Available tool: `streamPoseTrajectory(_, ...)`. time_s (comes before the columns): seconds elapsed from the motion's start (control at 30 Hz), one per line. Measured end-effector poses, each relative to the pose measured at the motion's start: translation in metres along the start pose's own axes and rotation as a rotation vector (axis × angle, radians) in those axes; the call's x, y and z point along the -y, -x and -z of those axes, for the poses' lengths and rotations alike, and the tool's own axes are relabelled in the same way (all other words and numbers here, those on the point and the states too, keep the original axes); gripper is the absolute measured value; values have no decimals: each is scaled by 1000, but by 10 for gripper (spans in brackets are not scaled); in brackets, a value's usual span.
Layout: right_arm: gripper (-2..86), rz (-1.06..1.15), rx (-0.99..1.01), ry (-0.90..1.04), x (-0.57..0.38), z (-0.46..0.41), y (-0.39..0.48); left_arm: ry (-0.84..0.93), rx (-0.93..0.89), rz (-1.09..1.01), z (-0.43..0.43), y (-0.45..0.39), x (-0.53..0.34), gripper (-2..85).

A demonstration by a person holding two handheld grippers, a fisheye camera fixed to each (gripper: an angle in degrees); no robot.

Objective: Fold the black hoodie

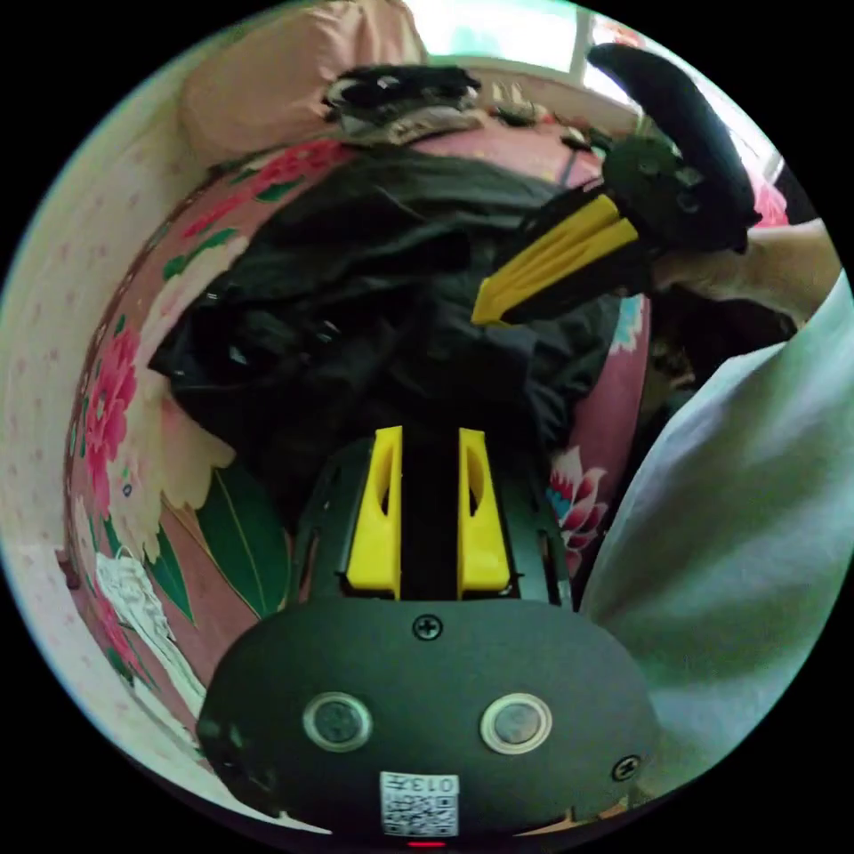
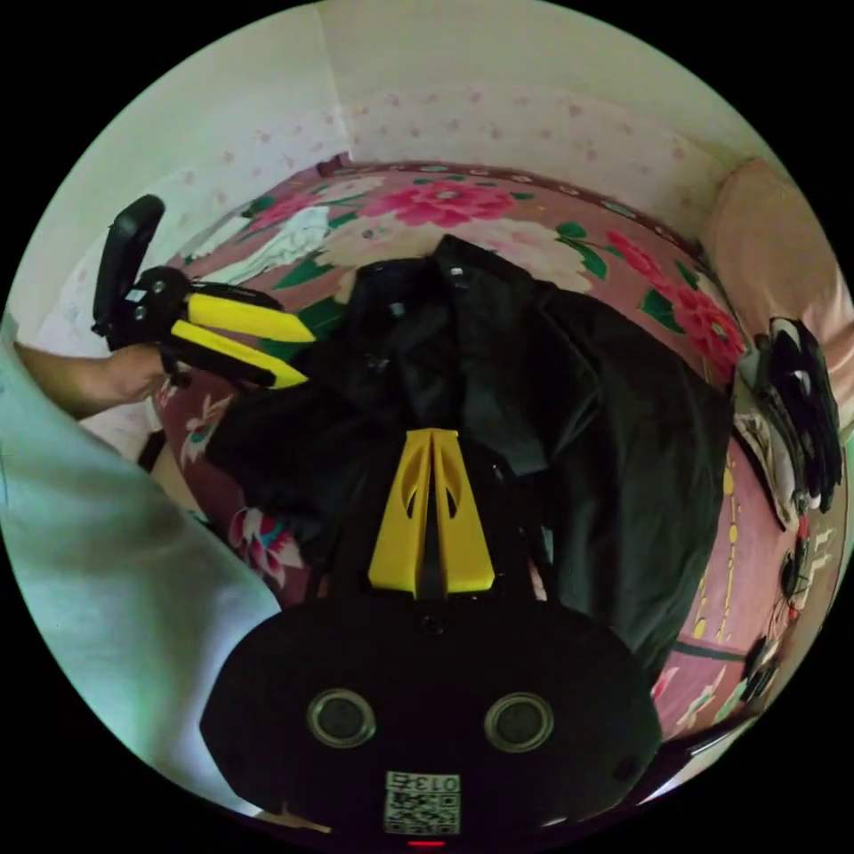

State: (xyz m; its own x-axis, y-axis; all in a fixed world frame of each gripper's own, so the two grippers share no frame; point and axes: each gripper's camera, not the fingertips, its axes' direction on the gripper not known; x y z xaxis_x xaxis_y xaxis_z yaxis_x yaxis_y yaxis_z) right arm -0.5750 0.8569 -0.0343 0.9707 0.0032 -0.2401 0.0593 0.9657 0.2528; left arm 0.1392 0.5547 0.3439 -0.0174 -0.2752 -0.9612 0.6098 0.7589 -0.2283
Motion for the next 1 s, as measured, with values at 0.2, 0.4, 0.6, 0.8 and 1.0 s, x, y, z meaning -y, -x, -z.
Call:
streamPoseTrajectory(0.2,3,-119,-12,165,-95,-46,8,49,41,-129,-38,-42,-5,13)
streamPoseTrajectory(0.4,54,-642,-8,-72,-248,57,-72,-184,-154,-18,34,-1,21,51)
streamPoseTrajectory(0.6,101,-1305,-18,-367,-496,121,-143,-285,-43,-16,51,63,146,91)
streamPoseTrajectory(0.8,110,-1193,-121,-389,-557,135,-199,-198,-203,-55,16,71,312,96)
streamPoseTrajectory(1.0,71,-838,7,50,-562,73,-257,80,-104,-213,-69,13,425,83)
